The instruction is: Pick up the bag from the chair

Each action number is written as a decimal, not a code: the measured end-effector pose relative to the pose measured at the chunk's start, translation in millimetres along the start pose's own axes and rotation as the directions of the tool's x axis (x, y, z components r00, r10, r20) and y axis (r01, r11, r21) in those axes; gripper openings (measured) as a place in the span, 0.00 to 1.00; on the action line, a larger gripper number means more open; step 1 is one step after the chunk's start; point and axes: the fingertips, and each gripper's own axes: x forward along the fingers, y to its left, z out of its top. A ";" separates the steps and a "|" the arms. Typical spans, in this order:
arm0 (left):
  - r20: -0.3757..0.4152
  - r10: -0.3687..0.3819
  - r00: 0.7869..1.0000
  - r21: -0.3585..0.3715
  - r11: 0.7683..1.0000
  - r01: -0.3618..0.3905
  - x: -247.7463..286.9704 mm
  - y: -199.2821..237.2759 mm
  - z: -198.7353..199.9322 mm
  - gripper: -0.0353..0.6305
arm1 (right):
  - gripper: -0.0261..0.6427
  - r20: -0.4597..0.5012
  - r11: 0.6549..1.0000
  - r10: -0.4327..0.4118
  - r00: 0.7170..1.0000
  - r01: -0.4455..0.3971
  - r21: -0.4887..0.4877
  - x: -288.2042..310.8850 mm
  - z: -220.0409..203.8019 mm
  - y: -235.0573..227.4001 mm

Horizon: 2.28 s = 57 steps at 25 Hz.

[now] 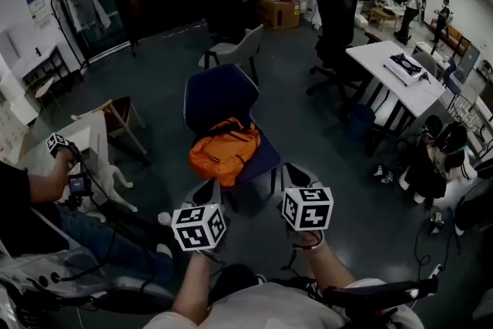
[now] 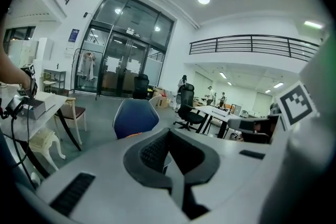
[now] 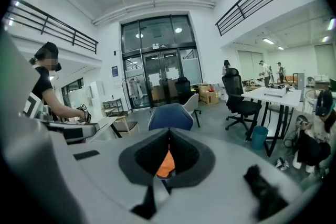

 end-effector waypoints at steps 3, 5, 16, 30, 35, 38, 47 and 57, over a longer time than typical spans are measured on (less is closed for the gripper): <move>-0.001 0.008 1.000 -0.007 1.000 -0.008 6.4 7.3 2.9 0.07 | 0.09 -0.004 1.000 -0.014 1.000 0.014 0.004 4.4 1.0 -8.0; -0.003 0.013 1.000 -0.013 1.000 -0.013 11.1 10.5 4.6 0.07 | 0.09 -0.011 1.000 -0.021 1.000 0.022 0.002 6.7 1.7 -13.1; 0.009 0.006 1.000 -0.028 1.000 -0.006 63.3 27.8 13.9 0.07 | 0.09 -0.021 0.998 -0.067 0.998 0.067 -0.014 42.5 10.3 -44.6; -0.001 -0.049 0.999 0.027 0.998 0.049 185.4 41.2 78.9 0.07 | 0.09 -0.010 0.992 -0.120 0.993 0.121 0.025 141.5 62.6 -92.9; -0.017 -0.061 0.998 0.032 0.998 0.062 228.7 55.6 95.8 0.07 | 0.09 -0.014 0.990 -0.131 0.991 0.132 0.042 181.9 77.1 -103.1; -0.025 -0.070 0.997 0.031 0.997 0.071 252.5 65.0 105.3 0.07 | 0.09 -0.020 0.989 -0.138 0.990 0.139 0.049 205.3 84.6 -107.6; -0.037 -0.077 0.996 -0.020 0.997 0.076 314.6 92.3 126.0 0.07 | 0.09 -0.047 0.987 -0.158 0.986 0.159 0.016 261.7 113.2 -123.4; -0.080 -0.086 0.993 -0.055 0.995 0.082 364.7 124.4 121.7 0.07 | 0.09 -0.084 0.985 -0.172 0.982 0.172 -0.002 312.6 118.7 -127.5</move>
